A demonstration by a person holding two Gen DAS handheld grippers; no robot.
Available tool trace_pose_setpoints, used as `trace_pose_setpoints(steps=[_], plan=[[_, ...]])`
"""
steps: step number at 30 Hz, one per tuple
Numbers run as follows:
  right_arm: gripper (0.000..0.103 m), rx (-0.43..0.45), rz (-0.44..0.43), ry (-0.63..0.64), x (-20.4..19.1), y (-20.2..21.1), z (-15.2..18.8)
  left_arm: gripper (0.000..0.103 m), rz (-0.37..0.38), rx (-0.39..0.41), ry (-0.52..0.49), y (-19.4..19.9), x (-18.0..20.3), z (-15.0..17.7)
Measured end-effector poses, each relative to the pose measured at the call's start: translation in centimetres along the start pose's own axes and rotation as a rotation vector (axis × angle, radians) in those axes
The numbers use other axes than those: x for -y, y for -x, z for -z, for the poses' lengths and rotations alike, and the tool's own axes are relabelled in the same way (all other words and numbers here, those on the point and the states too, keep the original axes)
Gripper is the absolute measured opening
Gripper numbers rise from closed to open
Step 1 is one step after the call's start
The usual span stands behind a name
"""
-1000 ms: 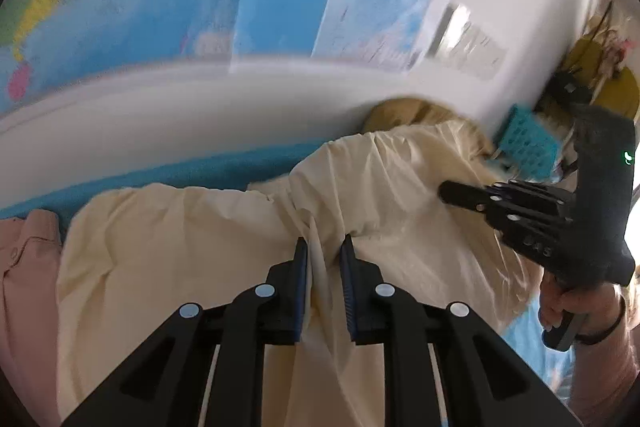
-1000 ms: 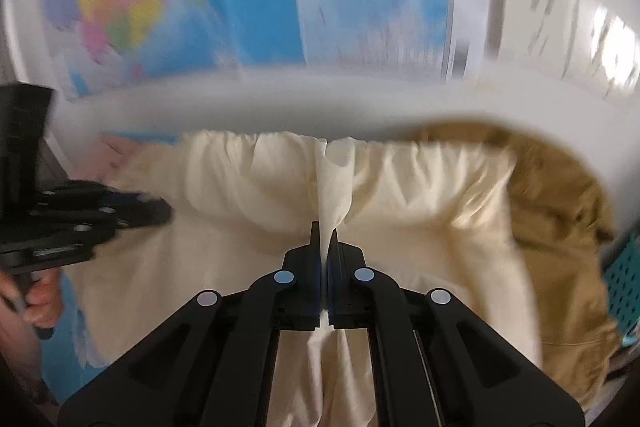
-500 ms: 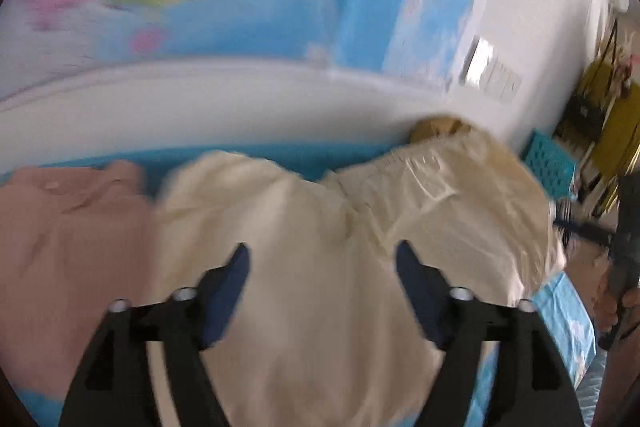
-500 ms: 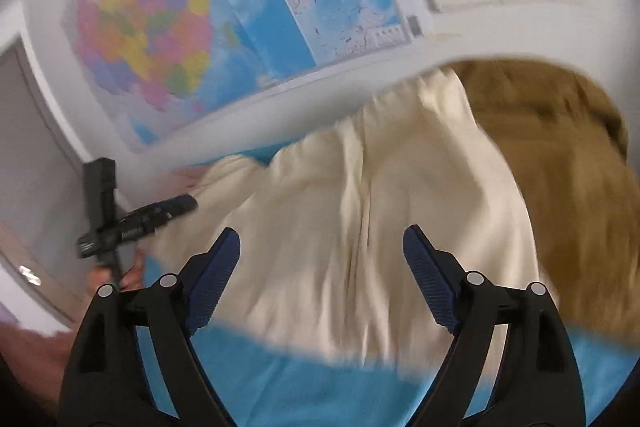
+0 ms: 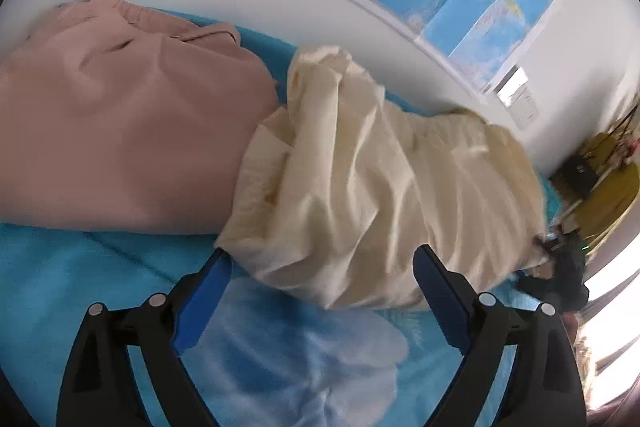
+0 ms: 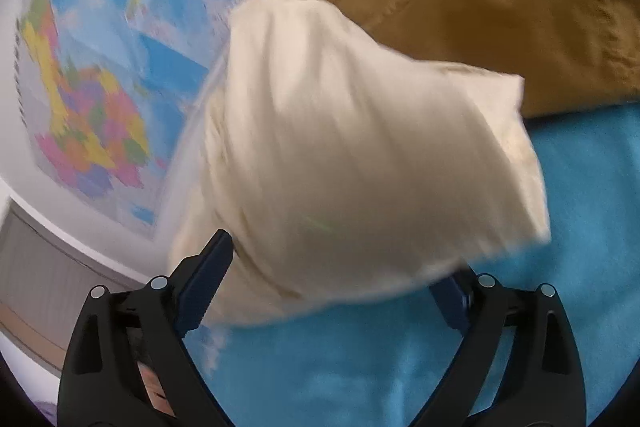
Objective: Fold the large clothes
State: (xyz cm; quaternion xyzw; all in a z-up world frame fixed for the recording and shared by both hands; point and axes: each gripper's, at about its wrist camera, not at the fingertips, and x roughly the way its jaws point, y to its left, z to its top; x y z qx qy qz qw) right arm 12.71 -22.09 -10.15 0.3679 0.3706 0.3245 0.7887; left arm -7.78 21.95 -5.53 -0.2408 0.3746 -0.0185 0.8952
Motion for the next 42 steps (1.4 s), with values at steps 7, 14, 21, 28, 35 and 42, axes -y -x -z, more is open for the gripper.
trace_pose_setpoints(steps=[7, 14, 21, 28, 35, 42], plan=[[0.018, -0.021, -0.116, 0.028, -3.0, 3.2, 0.0, 0.017, 0.097, -0.018, 0.046, -0.2, 1.1, -0.4], [0.018, -0.079, -0.175, 0.144, -7.4, 10.3, 3.2, 0.016, 0.238, 0.006, 0.059, 7.1, 0.4, 1.8], [0.048, -0.134, 0.044, -0.045, 0.9, 9.4, 6.1, 0.034, 0.096, -0.126, 0.051, 4.7, 0.1, 5.6], [0.086, 0.061, 0.294, 0.219, -5.1, 14.5, 6.2, 0.063, -0.072, 0.099, -0.105, 10.1, 4.4, 4.4], [0.084, 0.074, 0.407, 0.534, -9.1, 11.4, 5.7, 0.071, -0.029, 0.161, -0.289, 10.2, 9.1, 4.8], [0.003, 0.084, 0.313, 0.356, -3.6, 12.4, 0.8, 0.042, -0.073, -0.039, -0.152, 2.3, 4.9, 4.1]])
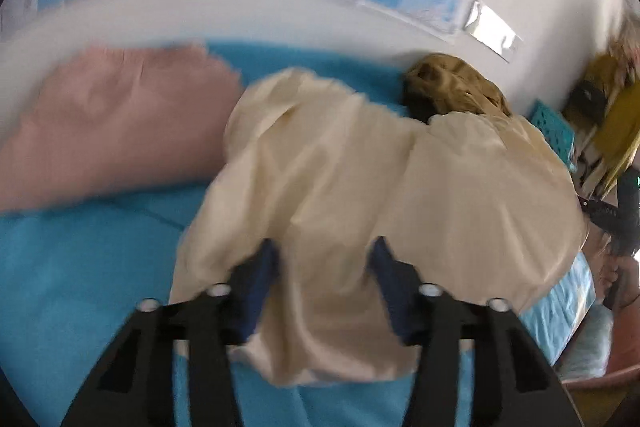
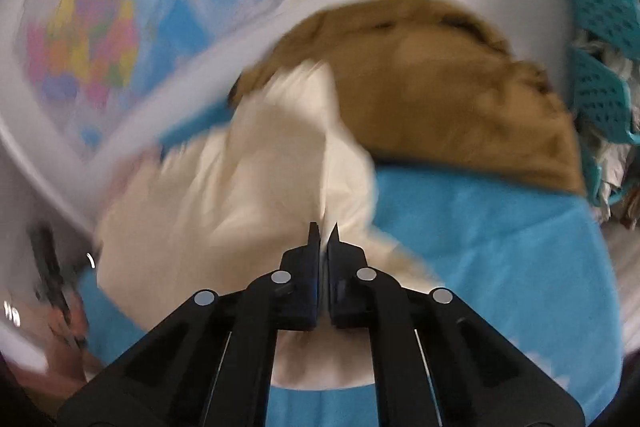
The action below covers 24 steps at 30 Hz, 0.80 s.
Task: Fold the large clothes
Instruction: 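Lower the cream shirt onto the bed and open both grippers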
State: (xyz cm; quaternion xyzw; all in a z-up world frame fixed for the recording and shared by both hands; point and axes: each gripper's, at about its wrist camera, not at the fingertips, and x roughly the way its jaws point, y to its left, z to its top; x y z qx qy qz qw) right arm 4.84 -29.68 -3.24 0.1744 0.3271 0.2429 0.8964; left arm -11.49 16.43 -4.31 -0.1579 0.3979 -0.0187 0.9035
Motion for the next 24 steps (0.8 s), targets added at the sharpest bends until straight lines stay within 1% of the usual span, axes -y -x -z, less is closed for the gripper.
trace_pose_setpoints(steps=[1, 2, 3, 4, 5, 6, 7, 8, 9, 10, 11, 12, 13, 15, 16, 17, 18, 19, 21, 22, 23, 24], plan=[[0.003, 0.007, -0.022, -0.040, 0.9, 0.3, 0.1, 0.034, 0.013, -0.006, 0.040, -0.4, -1.0, 0.0], [0.003, -0.017, -0.024, -0.062, 1.3, -0.7, 0.3, 0.034, 0.046, -0.018, 0.077, -0.7, -1.9, -0.1], [0.003, -0.054, 0.009, -0.029, 1.0, -1.8, 0.6, 0.034, 0.060, -0.022, 0.094, -0.9, -2.4, 0.0], [0.004, -0.110, 0.061, 0.014, 0.6, -3.3, 1.2, 0.034, 0.066, -0.028, 0.104, -1.0, -2.6, 0.0], [0.006, -0.136, 0.071, 0.009, 0.6, -3.7, 1.5, 0.035, 0.053, -0.031, 0.088, -0.9, -2.4, -0.1], [0.015, -0.142, 0.065, -0.009, 0.7, -3.7, 1.5, 0.035, 0.029, -0.031, 0.058, -0.8, -1.6, -0.1], [0.023, -0.128, 0.070, -0.022, 0.8, -3.1, 1.3, 0.038, 0.005, -0.028, 0.029, -0.4, -1.0, -0.2], [0.033, -0.077, 0.081, -0.030, 0.7, -1.8, 0.8, 0.042, -0.005, -0.020, 0.005, 0.1, -0.5, -0.4], [0.050, -0.044, 0.083, -0.017, 0.1, -0.8, 0.6, 0.053, -0.010, -0.007, -0.009, 0.8, -0.1, -0.6], [0.052, -0.005, 0.085, 0.014, -0.7, 0.1, 0.3, 0.061, -0.017, 0.028, -0.029, 1.7, 0.3, -0.9], [0.052, 0.026, 0.086, 0.071, -2.1, 1.0, -0.2, 0.063, -0.022, 0.059, -0.046, 2.4, 0.7, -1.1], [0.054, 0.038, 0.078, 0.127, -3.6, 1.2, -0.6, 0.067, -0.027, 0.098, -0.076, 3.3, 1.4, -1.7], [0.059, 0.044, 0.066, 0.179, -4.9, 1.1, -1.0, 0.070, -0.022, 0.120, -0.104, 3.8, 2.0, -2.2], [0.064, 0.028, 0.061, 0.319, -8.6, -0.8, -1.3, 0.072, -0.013, 0.141, -0.158, 3.9, 3.3, -3.3], [0.064, 0.011, 0.075, 0.381, -10.0, -2.3, -1.3, 0.072, -0.011, 0.135, -0.181, 3.2, 4.0, -4.0], [0.064, -0.003, 0.086, 0.408, -10.7, -3.5, -1.3, 0.072, -0.011, 0.120, -0.193, 2.1, 4.4, -4.6], [0.064, -0.031, 0.079, 0.421, -11.3, -5.3, -1.4, 0.072, -0.014, 0.107, -0.195, 1.3, 4.6, -4.9], [0.059, -0.072, 0.065, 0.422, -11.5, -7.6, -1.6, 0.072, -0.015, 0.074, -0.191, -0.3, 4.6, -5.3], [0.053, -0.131, 0.123, 0.430, -11.3, -10.8, -1.5, 0.070, -0.054, 0.030, -0.173, -2.4, 4.1, -5.6], [0.052, -0.153, 0.145, 0.418, -10.9, -11.8, -1.6, 0.067, -0.094, 0.004, -0.178, -3.7, 3.8, -5.7], [0.051, -0.177, 0.163, 0.396, -9.9, -13.2, -1.9, 0.064, -0.139, -0.005, -0.192, -4.6, 3.5, -5.5], [0.051, -0.197, 0.155, 0.367, -9.2, -13.9, -1.9, 0.061, -0.163, -0.011, -0.199, -5.3, 3.1, -5.4]])
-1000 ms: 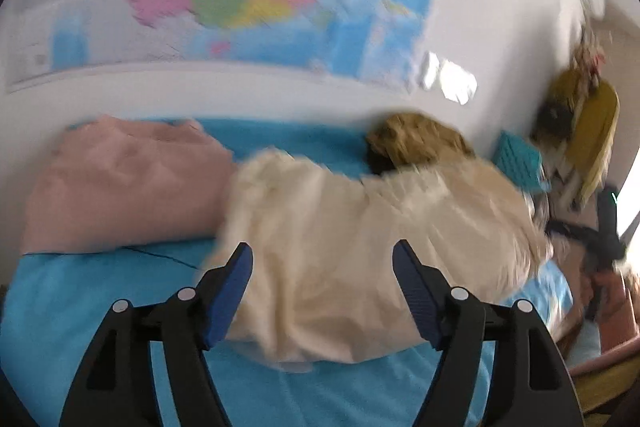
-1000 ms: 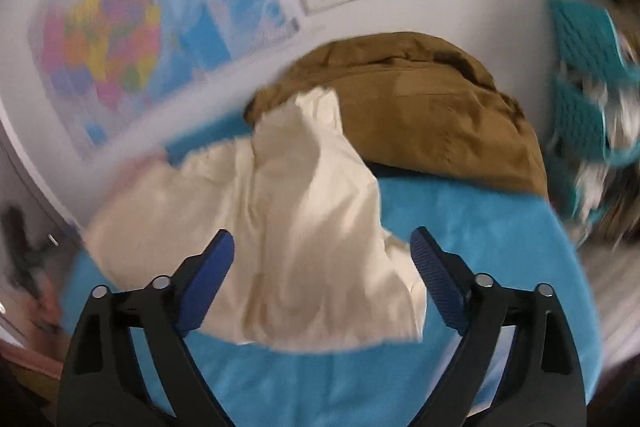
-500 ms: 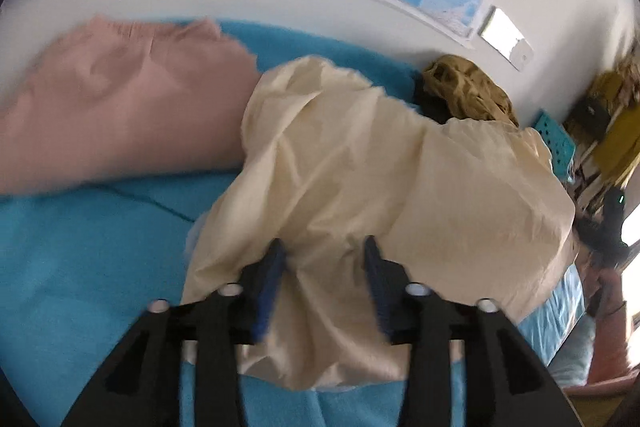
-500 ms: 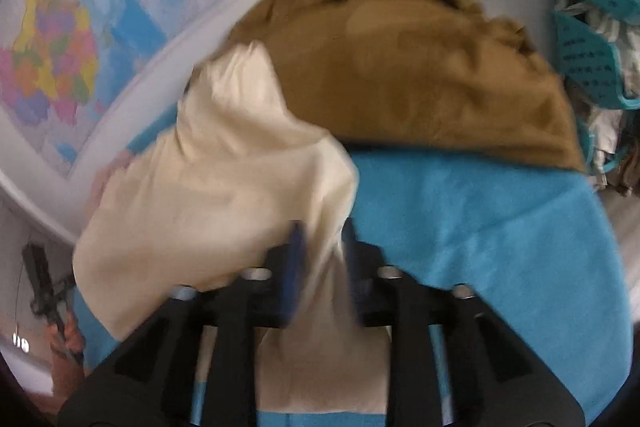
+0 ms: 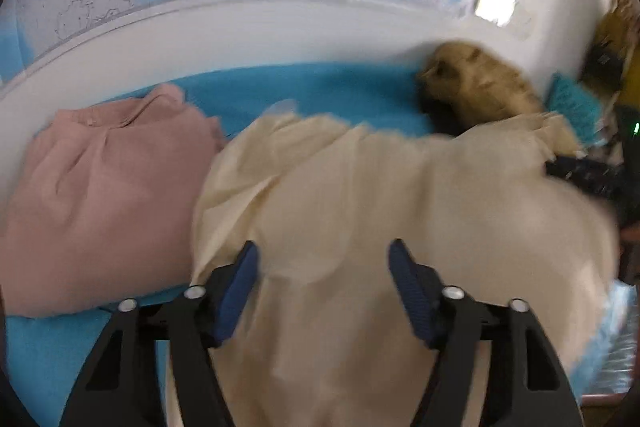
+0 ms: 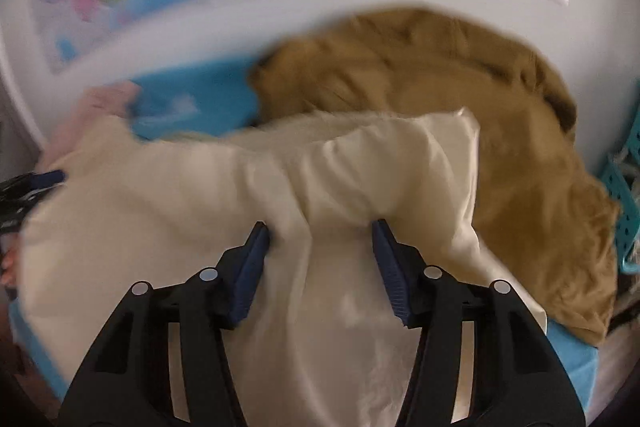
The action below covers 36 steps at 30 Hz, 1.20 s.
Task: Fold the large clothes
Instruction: 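Lower the cream shirt onto the bed and open both grippers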
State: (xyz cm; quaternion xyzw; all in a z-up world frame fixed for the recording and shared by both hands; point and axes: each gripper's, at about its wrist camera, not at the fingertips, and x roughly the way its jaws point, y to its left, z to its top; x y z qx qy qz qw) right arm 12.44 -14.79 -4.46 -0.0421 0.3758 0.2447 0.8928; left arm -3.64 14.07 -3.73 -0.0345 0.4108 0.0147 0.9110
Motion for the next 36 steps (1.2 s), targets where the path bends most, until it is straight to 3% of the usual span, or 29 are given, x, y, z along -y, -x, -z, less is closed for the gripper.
trace_pose_setpoints(steps=[2, 7, 11, 14, 16, 17, 19, 22, 27, 30, 32, 36], plan=[[0.052, -0.037, -0.023, -0.034, 0.6, -0.3, 0.2, 0.061, 0.012, -0.002, 0.009, -0.3, -0.6, 0.2], [0.057, 0.061, -0.051, -0.001, -1.1, 4.9, 0.4, 0.064, 0.032, 0.019, 0.011, 1.0, -0.5, -0.3], [0.058, 0.127, -0.169, 0.102, -5.6, 7.6, 0.0, 0.064, 0.012, 0.028, 0.013, 0.9, -0.3, -0.7], [0.061, 0.110, -0.219, 0.164, -8.6, 6.3, -0.2, 0.064, 0.017, 0.040, 0.018, 1.0, 0.3, -0.8], [0.062, 0.073, -0.175, 0.199, -9.8, 3.9, -0.3, 0.065, 0.027, 0.065, -0.007, 1.6, 1.3, -1.1], [0.062, 0.044, -0.128, 0.205, -9.9, 2.2, -0.1, 0.065, 0.021, 0.077, -0.028, 1.9, 1.9, -1.2], [0.061, 0.010, -0.127, 0.171, -9.1, -0.6, 0.4, 0.067, 0.032, 0.081, -0.044, 2.0, 2.7, -1.3], [0.062, 0.014, -0.114, 0.163, -8.8, -1.7, 0.8, 0.067, 0.019, 0.065, -0.057, 1.3, 3.5, -1.3], [0.062, 0.039, -0.109, 0.164, -8.9, 0.3, 1.5, 0.067, 0.024, 0.047, -0.030, 1.2, 3.4, -0.8], [0.066, 0.103, -0.154, 0.142, -8.4, 3.7, 2.2, 0.067, 0.021, 0.060, -0.034, 1.8, 3.5, -0.5], [0.067, 0.128, -0.206, 0.129, -8.2, 5.6, 3.0, 0.073, 0.033, 0.070, -0.049, 2.3, 3.7, -0.2], [0.067, 0.076, -0.202, 0.085, -6.8, 4.5, 4.5, 0.075, 0.046, 0.043, -0.060, 1.4, 3.7, 0.7]])
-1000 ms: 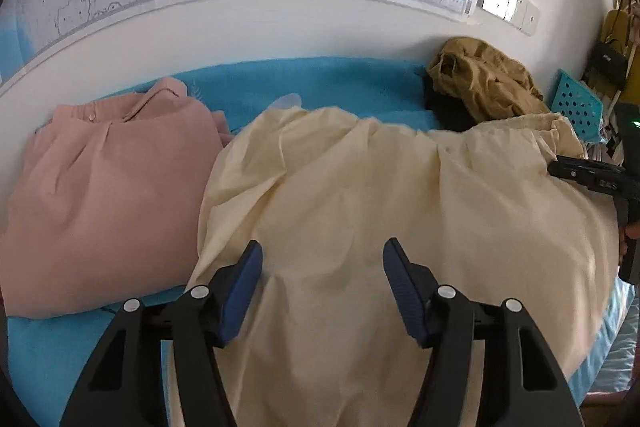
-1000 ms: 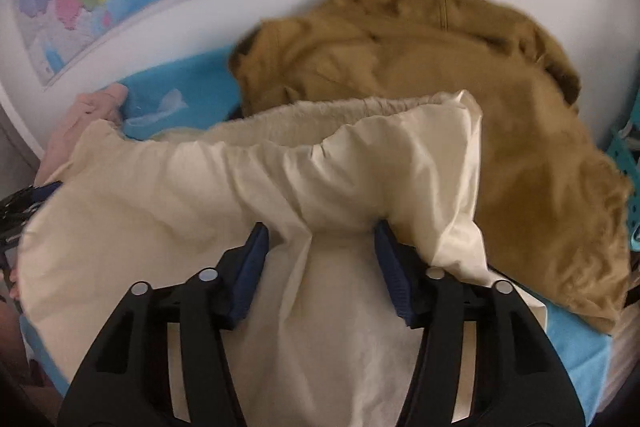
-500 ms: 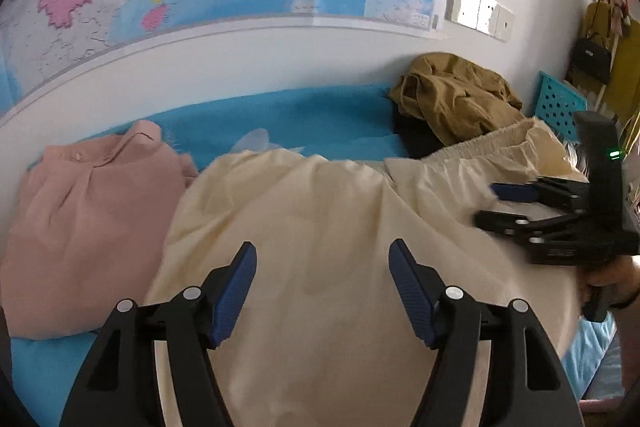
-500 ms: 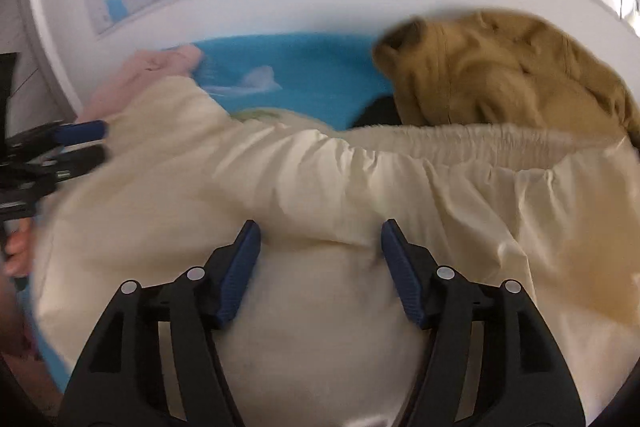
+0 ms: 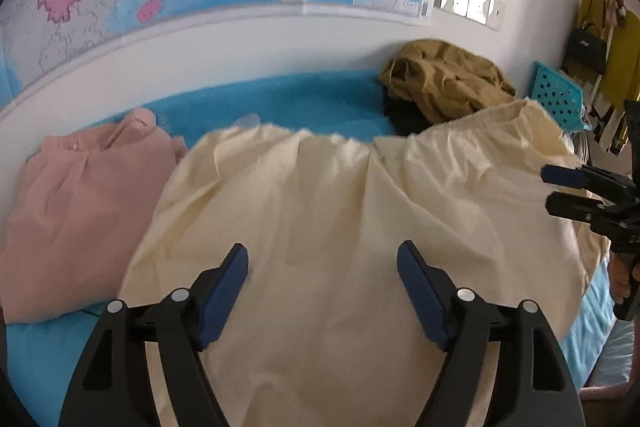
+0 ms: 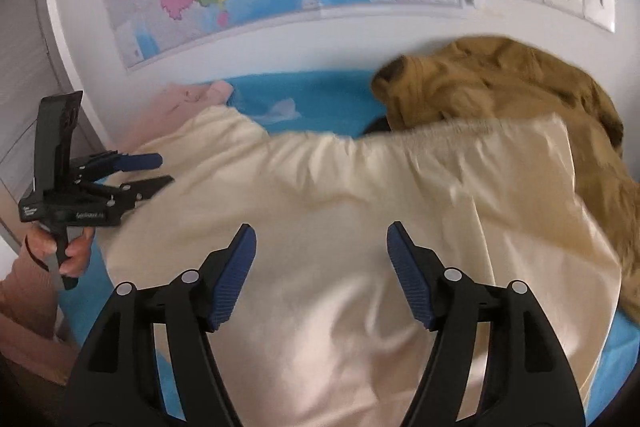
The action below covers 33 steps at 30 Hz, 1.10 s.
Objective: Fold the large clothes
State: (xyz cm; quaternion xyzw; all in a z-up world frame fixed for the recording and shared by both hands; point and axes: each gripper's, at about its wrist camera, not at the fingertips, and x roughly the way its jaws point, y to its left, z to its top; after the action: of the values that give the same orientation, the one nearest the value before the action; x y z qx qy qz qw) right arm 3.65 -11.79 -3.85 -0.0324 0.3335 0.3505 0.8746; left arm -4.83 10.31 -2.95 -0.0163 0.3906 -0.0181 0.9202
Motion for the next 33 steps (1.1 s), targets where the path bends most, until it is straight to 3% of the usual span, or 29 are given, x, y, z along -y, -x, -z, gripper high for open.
trace_pose_setpoints(steps=[4, 7, 11, 13, 18, 21, 23, 27, 32, 33], plan=[[0.071, -0.050, -0.016, -0.091, 1.8, -2.4, 1.0, 0.076, -0.039, -0.051, 0.013, -2.8, -0.8, 1.2], [0.070, -0.051, -0.006, -0.127, 1.2, -0.8, 0.6, 0.075, -0.053, -0.054, 0.017, -2.1, -0.6, 1.1], [0.072, 0.008, -0.108, -0.228, 2.2, 4.4, 1.7, 0.075, 0.004, 0.005, 0.092, 2.2, -2.3, 2.2], [0.080, 0.045, -0.162, -0.311, 3.2, 7.4, 3.2, 0.076, 0.006, 0.035, 0.130, 4.6, -3.7, 3.4], [0.085, 0.044, -0.289, -0.580, 6.3, 12.1, 9.6, 0.076, 0.057, 0.040, 0.267, 9.3, -7.5, 7.7], [0.085, -0.009, -0.274, -0.664, 6.7, 11.7, 12.5, 0.076, 0.094, 0.006, 0.310, 10.4, -8.3, 9.7], [0.085, -0.021, -0.277, -0.703, 6.9, 10.8, 13.1, 0.076, 0.163, -0.044, 0.350, 10.1, -8.3, 11.0], [0.085, -0.002, -0.249, -0.730, 7.0, 9.2, 13.1, 0.076, 0.181, -0.084, 0.313, 9.5, -6.3, 11.9], [0.087, 0.042, -0.194, -0.752, 7.3, 7.8, 12.3, 0.076, 0.313, -0.148, 0.383, 6.8, -5.1, 12.5], [0.089, 0.049, -0.185, -0.757, 7.4, 7.6, 12.2, 0.080, 0.335, -0.156, 0.388, 6.0, -4.8, 12.5]])
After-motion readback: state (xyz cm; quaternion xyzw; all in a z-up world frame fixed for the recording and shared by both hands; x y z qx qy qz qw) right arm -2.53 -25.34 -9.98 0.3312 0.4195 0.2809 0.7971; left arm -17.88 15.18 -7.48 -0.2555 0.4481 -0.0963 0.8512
